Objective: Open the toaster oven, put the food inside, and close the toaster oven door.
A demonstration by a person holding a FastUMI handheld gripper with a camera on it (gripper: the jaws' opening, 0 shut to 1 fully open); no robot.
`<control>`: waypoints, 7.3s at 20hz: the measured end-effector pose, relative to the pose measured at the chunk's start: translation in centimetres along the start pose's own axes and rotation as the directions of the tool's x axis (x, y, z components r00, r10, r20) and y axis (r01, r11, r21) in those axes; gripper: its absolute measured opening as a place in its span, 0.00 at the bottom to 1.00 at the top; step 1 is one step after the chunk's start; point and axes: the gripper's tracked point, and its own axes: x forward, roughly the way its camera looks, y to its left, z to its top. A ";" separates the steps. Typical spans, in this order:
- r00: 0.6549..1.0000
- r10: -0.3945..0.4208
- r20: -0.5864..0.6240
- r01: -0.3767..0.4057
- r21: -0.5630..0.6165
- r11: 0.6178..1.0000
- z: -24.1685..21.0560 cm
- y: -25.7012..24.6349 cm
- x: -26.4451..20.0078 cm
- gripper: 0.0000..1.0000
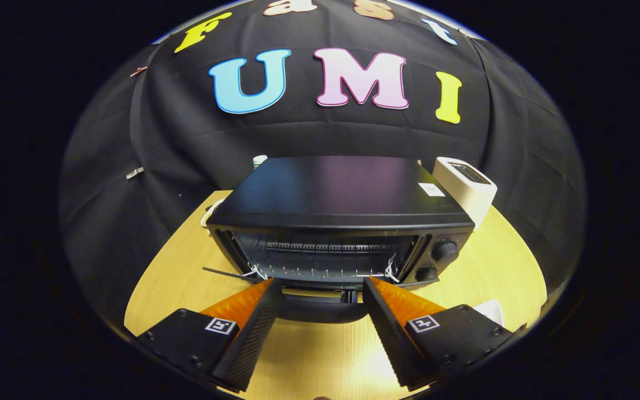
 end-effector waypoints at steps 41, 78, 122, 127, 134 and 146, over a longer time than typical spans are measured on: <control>0.928 -0.076 -0.365 0.148 0.174 0.974 -10.2 -36.1 -7.2 0.99; 0.848 0.221 -0.482 0.104 0.561 0.821 -16.1 -36.4 -1.9 0.05; 0.932 0.272 -0.240 0.056 0.836 0.546 -7.3 -10.7 -6.5 0.05; 0.938 0.242 -0.248 0.060 0.803 0.593 -6.7 -8.2 -3.1 0.05; 0.974 0.160 -0.162 0.053 0.845 0.533 -3.8 -5.5 2.3 0.05; 0.994 0.015 -0.109 0.099 0.946 0.310 -2.4 -4.6 8.5 0.05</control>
